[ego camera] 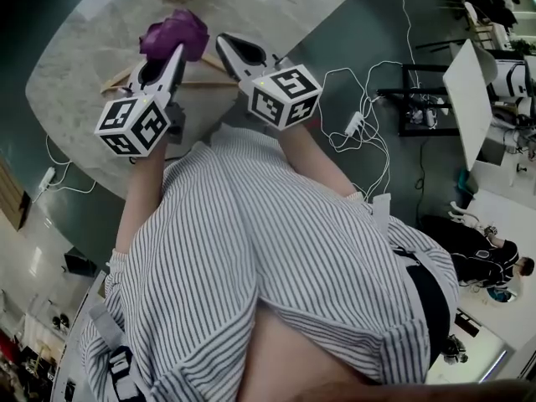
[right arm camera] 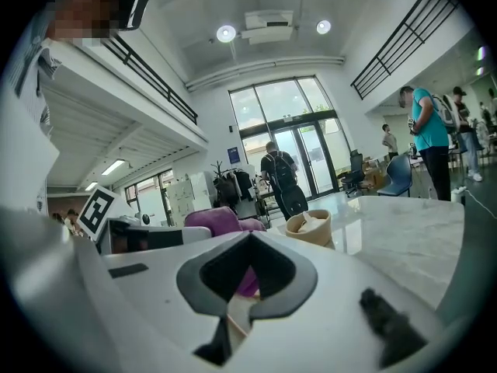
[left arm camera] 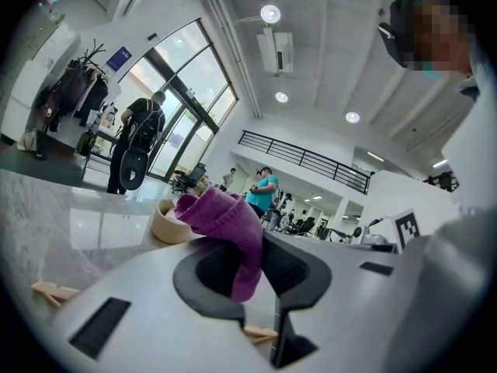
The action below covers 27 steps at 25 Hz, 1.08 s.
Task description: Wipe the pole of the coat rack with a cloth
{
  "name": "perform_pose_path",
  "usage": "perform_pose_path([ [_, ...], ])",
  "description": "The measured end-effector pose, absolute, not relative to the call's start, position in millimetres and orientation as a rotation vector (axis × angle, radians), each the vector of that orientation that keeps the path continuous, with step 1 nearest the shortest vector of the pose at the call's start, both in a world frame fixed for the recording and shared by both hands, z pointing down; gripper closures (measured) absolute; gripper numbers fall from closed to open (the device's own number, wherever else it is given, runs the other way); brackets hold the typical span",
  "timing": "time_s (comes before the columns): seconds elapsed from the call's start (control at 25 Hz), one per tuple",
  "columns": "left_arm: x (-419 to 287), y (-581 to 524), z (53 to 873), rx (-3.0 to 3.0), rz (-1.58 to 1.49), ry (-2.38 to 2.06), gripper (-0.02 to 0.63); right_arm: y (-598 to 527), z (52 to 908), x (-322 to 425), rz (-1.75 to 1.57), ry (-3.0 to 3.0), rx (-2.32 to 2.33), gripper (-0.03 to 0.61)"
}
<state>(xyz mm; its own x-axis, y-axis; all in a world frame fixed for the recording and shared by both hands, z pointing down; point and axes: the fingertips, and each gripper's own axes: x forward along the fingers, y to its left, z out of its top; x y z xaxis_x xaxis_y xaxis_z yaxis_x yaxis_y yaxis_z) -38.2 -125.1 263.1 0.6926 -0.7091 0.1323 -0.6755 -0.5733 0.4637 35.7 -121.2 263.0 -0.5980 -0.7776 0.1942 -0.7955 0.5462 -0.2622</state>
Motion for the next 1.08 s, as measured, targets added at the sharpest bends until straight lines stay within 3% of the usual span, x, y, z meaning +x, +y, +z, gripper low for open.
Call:
perform_pose_path([
  [1.08,-26.5,-116.4,275.4,2.412,-0.082,-1.002,0.534,-113.0,275.8,39.5,0.472,-2.664,1.356,0.563],
])
